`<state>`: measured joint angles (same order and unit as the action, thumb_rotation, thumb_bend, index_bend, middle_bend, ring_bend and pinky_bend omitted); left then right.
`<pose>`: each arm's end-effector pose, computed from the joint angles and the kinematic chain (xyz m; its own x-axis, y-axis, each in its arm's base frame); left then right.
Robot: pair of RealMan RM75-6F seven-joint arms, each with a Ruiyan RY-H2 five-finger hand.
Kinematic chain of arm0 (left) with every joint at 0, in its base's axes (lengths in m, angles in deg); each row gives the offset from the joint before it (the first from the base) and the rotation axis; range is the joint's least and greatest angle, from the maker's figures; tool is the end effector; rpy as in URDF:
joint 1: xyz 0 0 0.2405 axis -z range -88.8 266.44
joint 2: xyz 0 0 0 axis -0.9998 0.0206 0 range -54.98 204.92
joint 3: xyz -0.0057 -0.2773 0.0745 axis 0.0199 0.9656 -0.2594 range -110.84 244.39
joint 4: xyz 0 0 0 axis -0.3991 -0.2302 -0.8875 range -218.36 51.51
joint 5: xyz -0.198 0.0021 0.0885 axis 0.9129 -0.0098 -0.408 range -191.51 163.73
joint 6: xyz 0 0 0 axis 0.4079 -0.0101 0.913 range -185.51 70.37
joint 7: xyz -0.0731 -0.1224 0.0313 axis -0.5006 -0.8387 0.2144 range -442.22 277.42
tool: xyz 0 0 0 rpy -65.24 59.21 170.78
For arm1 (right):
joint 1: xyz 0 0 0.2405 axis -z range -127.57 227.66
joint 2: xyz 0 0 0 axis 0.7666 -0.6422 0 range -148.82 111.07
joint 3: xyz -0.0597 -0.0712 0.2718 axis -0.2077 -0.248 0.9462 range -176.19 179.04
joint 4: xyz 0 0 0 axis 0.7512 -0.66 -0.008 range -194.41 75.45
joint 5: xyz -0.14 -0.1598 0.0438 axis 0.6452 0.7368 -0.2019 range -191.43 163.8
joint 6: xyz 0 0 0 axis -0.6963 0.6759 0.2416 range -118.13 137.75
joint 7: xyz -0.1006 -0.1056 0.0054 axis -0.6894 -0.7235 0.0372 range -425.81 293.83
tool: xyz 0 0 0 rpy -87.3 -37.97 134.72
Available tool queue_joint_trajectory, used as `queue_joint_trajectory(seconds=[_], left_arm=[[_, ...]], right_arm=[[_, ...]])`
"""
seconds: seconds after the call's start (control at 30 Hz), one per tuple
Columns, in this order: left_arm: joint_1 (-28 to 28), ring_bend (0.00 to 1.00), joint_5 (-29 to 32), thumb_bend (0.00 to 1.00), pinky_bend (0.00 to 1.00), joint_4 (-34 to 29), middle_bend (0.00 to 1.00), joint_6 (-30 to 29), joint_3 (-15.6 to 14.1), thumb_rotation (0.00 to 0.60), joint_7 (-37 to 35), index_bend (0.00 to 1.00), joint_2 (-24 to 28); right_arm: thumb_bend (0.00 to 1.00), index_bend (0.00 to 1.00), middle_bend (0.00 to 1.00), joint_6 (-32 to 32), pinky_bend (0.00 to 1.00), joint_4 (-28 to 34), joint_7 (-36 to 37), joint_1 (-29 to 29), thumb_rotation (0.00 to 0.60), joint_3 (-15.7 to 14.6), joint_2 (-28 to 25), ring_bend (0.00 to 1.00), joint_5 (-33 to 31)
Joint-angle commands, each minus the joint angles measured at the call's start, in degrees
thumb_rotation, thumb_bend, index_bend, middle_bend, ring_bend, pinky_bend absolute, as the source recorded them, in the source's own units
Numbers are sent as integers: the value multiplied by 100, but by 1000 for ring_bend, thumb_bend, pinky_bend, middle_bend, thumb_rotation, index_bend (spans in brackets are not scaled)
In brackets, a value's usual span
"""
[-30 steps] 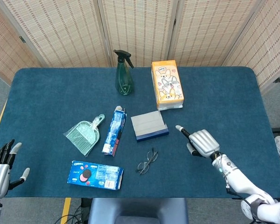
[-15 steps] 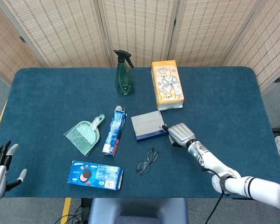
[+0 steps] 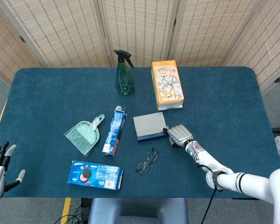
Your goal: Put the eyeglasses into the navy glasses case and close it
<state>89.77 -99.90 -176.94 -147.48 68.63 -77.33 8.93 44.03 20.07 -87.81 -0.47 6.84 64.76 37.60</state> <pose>-0.3432 0.1582 0.1617 0.4299 -0.0317 0.9023 0.9022 0.0551 -0.4279 -0.2015 -0.3928 -0.0286 0.5861 -0.5098 0.6298 -0.8097 -0.3971 0.4320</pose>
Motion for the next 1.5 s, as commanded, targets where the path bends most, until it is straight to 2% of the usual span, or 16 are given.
queue_joint_trajectory(seconds=[0.03, 0.17, 0.3, 0.37, 0.47, 0.6, 0.93, 1.33, 1.5], left_arm=[[-1, 5, -4, 361, 138, 2, 0, 1, 0, 600, -4, 104, -1], [13, 5, -18, 361, 138, 4, 0, 38, -9, 600, 2, 104, -16], [24, 5, -32, 361, 138, 11, 0, 48, -4, 600, 0, 104, -31], [28, 5, -28, 361, 138, 22, 0, 55, 0, 600, -3, 104, -38], [42, 5, -27, 361, 138, 36, 0, 82, 3, 600, -8, 104, -51], [44, 5, -51, 361, 138, 40, 0, 71, 2, 600, -22, 104, -61], [-93, 6, 40, 361, 138, 105, 0, -38, -21, 600, -113, 104, -3], [-163, 5, 69, 361, 138, 197, 0, -65, -30, 600, -217, 104, -5], [-160, 5, 71, 361, 138, 216, 0, -57, -18, 600, -231, 104, -20]], right_arm=[[920, 246, 1000, 216, 1000, 325, -21, 108, 600, -156, -243, 1000, 99], [921, 293, 1000, 379, 1000, 863, -92, 256, 600, -425, -632, 1000, 278], [921, 301, 1000, 463, 1000, 1333, -56, 360, 600, -584, -1003, 1000, 452], [921, 301, 1000, 558, 1000, 1507, -83, 385, 600, -619, -1163, 1000, 520], [919, 301, 1000, 778, 1000, 1605, -88, 386, 600, -518, -1221, 1000, 578], [919, 301, 1000, 1007, 1000, 1641, -172, 307, 600, -363, -1032, 1000, 826], [919, 301, 1000, 634, 1000, 1488, -409, -174, 600, -278, -304, 1000, 1113], [919, 301, 1000, 452, 1000, 931, -1113, -609, 600, -445, 203, 1000, 514], [919, 301, 1000, 658, 1000, 613, -1441, -688, 600, -521, 350, 1000, 263]])
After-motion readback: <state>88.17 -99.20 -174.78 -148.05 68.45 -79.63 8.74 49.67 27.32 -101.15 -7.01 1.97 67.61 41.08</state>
